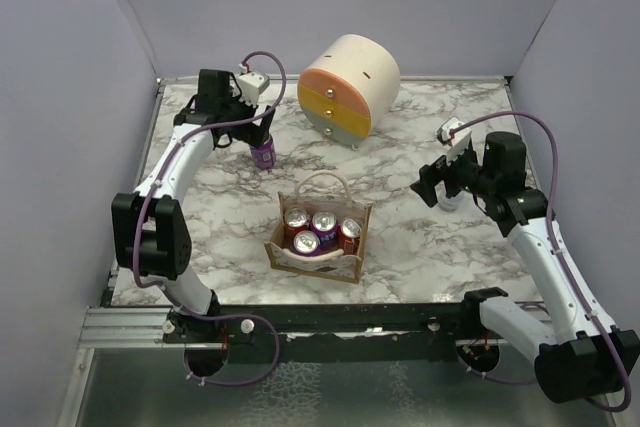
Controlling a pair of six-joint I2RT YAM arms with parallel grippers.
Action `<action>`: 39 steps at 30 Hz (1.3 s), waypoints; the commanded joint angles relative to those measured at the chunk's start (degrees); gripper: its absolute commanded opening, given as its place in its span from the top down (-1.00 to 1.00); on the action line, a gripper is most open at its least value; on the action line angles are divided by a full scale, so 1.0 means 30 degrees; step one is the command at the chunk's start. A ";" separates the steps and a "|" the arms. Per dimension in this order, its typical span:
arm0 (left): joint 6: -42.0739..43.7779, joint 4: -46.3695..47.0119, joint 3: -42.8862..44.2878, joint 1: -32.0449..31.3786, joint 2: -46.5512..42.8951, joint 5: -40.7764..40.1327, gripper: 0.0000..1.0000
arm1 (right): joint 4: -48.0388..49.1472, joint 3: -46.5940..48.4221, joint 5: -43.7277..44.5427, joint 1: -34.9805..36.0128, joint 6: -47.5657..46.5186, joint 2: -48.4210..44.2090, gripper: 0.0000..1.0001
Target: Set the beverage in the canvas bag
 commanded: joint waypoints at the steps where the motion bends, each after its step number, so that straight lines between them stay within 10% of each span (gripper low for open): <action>1: -0.0147 0.0200 0.0019 0.0018 0.1019 0.0471 -0.98 | 0.0482 -0.0187 -0.0408 -0.0064 -0.0170 -0.0147 -0.99; 26: -0.1077 0.1039 0.0692 -0.0252 0.4318 0.1556 -0.70 | 0.0567 -0.0529 -0.0868 -0.0276 -0.0246 -0.0115 -0.99; 39: -0.0683 0.0940 0.0659 -0.0342 0.3607 0.1690 -0.05 | 0.0446 -0.0555 -0.1664 -0.0290 -0.0444 -0.0095 -0.99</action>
